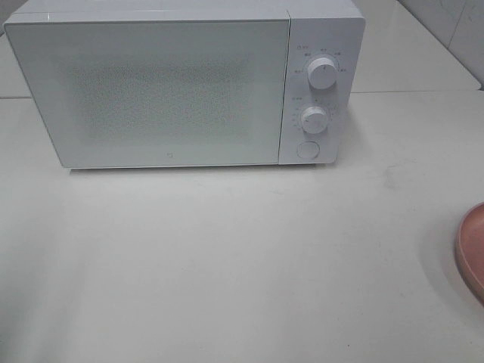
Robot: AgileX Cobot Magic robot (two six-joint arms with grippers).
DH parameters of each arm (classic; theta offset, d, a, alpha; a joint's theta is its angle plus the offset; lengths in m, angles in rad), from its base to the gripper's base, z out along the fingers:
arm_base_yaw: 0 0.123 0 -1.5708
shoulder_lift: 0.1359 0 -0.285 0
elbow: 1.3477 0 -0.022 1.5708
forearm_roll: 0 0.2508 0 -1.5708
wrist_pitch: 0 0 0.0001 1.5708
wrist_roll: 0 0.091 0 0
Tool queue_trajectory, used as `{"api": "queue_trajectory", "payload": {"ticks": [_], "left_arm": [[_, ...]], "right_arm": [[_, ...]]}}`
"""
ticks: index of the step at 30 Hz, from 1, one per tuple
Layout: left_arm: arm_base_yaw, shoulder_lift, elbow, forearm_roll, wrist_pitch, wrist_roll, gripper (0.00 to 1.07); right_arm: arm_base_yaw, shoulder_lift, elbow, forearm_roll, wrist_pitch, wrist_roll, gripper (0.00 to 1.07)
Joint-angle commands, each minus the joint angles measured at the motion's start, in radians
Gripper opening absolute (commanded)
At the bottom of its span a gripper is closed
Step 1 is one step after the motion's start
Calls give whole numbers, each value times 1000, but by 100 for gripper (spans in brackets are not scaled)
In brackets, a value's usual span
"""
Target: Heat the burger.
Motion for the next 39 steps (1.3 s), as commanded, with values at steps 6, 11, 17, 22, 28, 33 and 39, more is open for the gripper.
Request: {"api": "queue_trajectory", "payload": {"ticks": [6,11,17,22,28,33,39], "left_arm": [[1,-184,6,-3,0,-8,101],[1,-293,6,-3,0,-7,101],[1,-449,6,-3,-1,-7,101],[7,-545,6,-3,-1,-7,101],[31,-620,6,-4,-2,-7,101],[31,-618,7,-3,-2,-7,101],[31,-618,7,-3,-2,-7,101]], "right_arm": [[-6,-26,1,1,3,-8,76],[-6,-26,1,1,3,-8,76],[-6,-26,1,1,3,-8,76],[-6,-26,1,1,3,-8,76],[-6,-26,1,1,3,-8,76],[-6,-25,1,1,3,-8,76],[-6,-25,1,1,3,-8,76]]}}
